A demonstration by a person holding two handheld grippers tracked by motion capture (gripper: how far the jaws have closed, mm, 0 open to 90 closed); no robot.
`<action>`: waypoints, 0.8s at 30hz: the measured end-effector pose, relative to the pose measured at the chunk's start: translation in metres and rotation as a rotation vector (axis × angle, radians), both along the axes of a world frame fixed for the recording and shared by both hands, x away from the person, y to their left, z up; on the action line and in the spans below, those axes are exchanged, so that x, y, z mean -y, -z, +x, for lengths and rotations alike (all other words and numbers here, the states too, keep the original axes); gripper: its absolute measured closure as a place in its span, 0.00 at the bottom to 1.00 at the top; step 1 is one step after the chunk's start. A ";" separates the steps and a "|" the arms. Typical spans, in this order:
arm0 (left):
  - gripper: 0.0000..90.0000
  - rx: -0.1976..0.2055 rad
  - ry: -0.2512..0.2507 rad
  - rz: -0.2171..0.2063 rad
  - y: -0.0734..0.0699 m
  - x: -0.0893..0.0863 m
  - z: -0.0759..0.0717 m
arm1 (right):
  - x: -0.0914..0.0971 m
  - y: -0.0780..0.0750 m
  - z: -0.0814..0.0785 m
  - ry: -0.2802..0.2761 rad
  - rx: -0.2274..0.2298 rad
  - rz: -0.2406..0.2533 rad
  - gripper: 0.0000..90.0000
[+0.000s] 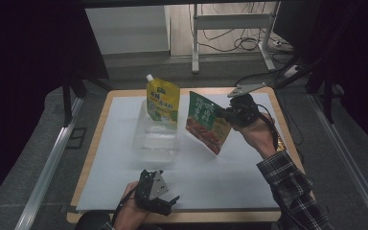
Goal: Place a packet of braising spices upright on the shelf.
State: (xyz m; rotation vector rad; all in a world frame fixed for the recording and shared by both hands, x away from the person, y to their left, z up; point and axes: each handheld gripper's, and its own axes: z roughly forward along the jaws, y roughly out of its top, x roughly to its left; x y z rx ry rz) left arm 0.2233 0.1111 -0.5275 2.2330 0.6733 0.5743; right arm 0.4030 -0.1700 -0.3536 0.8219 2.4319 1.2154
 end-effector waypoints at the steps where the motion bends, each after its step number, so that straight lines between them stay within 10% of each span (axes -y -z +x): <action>1: 0.04 0.000 0.000 0.000 0.000 0.000 0.000 | 0.000 0.000 0.000 0.000 0.000 0.000 0.99; 24: 0.04 0.001 -0.013 -0.022 -0.002 -0.001 0.000 | -0.009 -0.031 -0.003 -0.056 0.015 0.025 0.99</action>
